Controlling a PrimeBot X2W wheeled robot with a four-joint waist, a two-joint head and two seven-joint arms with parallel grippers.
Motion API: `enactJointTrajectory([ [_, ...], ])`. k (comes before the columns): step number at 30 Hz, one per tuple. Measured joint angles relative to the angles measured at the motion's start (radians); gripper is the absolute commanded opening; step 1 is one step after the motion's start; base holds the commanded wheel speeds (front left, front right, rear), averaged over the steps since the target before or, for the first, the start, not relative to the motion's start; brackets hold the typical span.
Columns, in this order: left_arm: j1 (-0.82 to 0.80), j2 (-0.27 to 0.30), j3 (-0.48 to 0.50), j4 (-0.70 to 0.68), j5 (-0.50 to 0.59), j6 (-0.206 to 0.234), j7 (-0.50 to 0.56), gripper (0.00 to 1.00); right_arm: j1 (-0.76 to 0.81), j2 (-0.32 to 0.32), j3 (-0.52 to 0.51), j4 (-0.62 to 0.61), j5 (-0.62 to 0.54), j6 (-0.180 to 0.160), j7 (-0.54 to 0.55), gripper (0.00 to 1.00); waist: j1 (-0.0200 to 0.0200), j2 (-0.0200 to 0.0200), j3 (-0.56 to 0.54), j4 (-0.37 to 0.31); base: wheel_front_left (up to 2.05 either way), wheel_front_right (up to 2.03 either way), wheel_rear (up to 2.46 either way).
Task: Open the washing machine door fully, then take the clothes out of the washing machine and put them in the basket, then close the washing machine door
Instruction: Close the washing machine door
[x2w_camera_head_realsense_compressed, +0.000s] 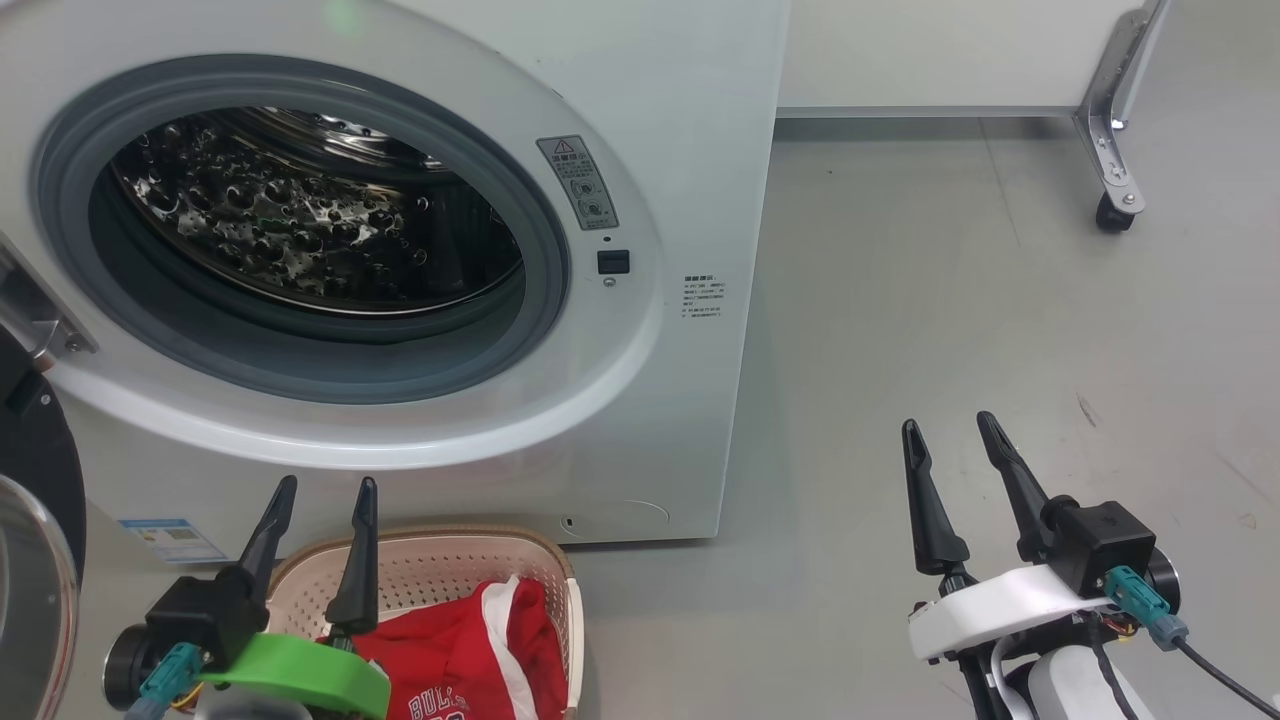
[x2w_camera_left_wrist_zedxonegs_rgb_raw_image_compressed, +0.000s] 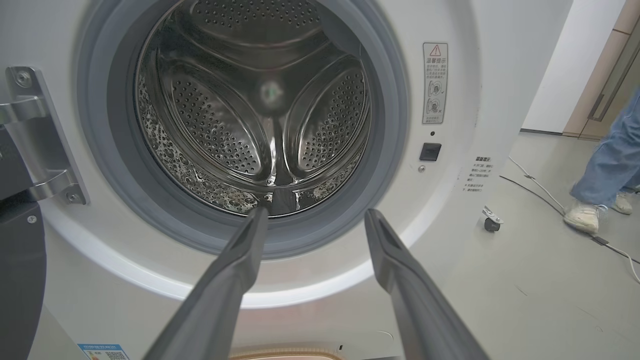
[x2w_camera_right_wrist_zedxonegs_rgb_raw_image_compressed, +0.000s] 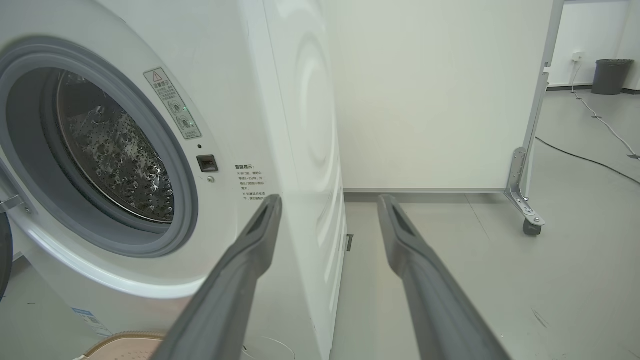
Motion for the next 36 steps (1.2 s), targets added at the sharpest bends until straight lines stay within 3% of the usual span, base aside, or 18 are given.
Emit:
enactJointTrajectory([
  [20, 0.012, -0.002, 0.011, -0.006, -0.012, 0.0, 0.0, 1.0, 0.0, 0.0, 0.003, -0.001, 0.001, 0.0, 0.0, 1.0, 0.0, 0.0, 0.001, 0.0, -0.07, 0.09, -0.02],
  [36, 0.013, -0.003, 0.001, -0.004, -0.012, 0.0, 0.0, 1.0, 0.0, 0.0, 0.003, 0.002, 0.005, 0.0, 0.0, 1.0, 0.0, 0.0, -0.009, 0.0, -0.66, 0.66, 0.0],
])
